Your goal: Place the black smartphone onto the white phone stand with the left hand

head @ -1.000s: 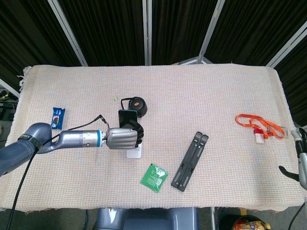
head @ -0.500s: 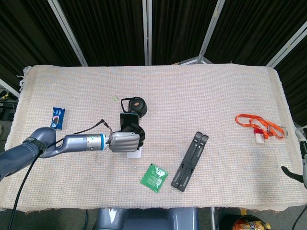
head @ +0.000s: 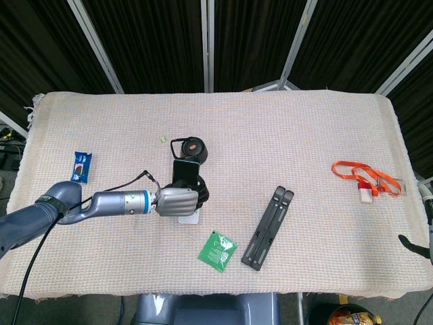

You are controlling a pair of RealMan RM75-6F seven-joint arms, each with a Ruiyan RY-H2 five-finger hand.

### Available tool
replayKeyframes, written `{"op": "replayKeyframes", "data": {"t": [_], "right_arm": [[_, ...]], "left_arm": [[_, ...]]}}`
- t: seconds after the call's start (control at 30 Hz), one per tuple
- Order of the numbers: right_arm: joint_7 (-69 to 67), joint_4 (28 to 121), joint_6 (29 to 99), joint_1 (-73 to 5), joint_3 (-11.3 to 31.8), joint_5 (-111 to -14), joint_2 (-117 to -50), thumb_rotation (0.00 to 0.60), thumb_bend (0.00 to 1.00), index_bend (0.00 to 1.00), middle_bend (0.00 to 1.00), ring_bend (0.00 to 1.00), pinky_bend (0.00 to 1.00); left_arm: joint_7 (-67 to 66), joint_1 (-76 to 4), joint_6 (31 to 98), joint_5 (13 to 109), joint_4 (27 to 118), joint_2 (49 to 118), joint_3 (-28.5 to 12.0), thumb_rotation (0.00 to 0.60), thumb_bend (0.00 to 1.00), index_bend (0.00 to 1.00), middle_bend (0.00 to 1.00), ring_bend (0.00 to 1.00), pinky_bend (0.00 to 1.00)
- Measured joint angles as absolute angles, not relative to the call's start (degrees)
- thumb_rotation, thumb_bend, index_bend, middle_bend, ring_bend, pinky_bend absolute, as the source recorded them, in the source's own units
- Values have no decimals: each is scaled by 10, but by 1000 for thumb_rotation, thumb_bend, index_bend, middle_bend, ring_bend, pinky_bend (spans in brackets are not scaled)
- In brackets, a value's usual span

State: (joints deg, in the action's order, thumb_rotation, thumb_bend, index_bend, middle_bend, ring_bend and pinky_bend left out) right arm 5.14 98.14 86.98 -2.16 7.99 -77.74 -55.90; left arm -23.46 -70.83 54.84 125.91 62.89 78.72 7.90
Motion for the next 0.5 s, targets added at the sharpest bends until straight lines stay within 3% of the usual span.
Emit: {"op": "replayKeyframes", "data": {"t": [0.2, 0.5], "right_arm": [[54, 983, 869, -22, 79, -778, -559, 600, 0, 0, 0, 0, 0], [55, 985, 869, -22, 77, -783, -559, 600, 0, 0, 0, 0, 0]], "left_arm": [[-242, -710, 551, 1253, 642, 774, 82, 600, 0, 133, 0, 10, 138], [-249, -698, 586, 1238, 672, 749, 72, 600, 0, 113, 0, 3, 128]]}}
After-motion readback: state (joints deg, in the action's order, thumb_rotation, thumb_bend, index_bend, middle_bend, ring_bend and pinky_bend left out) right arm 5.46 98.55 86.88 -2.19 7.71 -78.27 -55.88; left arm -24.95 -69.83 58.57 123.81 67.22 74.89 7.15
